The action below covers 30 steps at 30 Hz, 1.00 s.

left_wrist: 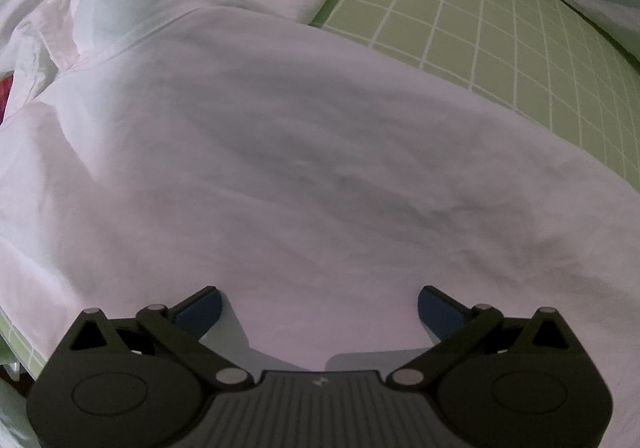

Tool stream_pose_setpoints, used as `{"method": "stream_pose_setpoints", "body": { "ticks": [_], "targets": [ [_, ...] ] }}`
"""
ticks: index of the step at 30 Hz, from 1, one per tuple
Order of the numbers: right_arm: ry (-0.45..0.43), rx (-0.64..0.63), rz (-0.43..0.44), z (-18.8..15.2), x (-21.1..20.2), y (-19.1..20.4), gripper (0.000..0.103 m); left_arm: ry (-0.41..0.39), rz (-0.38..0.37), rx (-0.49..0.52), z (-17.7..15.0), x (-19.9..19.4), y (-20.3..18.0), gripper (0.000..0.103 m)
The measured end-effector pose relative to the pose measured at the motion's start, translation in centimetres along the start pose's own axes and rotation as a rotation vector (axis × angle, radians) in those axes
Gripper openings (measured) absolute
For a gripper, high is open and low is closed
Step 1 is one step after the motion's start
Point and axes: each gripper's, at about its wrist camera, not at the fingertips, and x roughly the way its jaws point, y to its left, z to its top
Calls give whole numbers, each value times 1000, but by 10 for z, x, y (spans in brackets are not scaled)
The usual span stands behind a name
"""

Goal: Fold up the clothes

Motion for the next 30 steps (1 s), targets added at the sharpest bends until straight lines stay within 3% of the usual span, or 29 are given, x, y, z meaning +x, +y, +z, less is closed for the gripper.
{"method": "stream_pose_setpoints", "body": {
  "ticks": [1, 7, 13, 14, 16, 17, 18, 20, 23, 25, 30],
  "targets": [
    [25, -2, 20, 3, 13, 3, 103, 1, 0, -2, 1, -1, 1, 103],
    [170, -17, 136, 22, 86, 22, 103, 7, 0, -2, 10, -5, 8, 103],
    [260, -43, 209, 22, 112, 32, 100, -2, 0, -6, 17, -10, 16, 103],
    [259, -37, 216, 22, 109, 32, 92, -2, 0, -8, 18, -10, 17, 103],
    [244, -41, 230, 22, 100, 32, 63, -1, 1, -11, 21, -12, 19, 103],
    [226, -47, 237, 22, 94, 31, 42, -3, 1, -12, 22, -13, 20, 103],
    [201, -60, 249, 21, 85, 31, 27, -5, 1, -12, 23, -13, 21, 103],
    [133, -98, 288, 19, 56, 29, 16, -8, 1, -11, 25, -15, 24, 103],
    [23, -147, 326, 13, 7, 24, 13, -10, 1, -8, 29, -18, 28, 103],
    [-8, -169, 304, 4, -13, 19, 13, -14, 1, -7, 31, -20, 31, 103],
    [133, -120, 198, -38, 0, -9, 15, -22, 0, -5, 38, -25, 39, 103]
  ]
}}
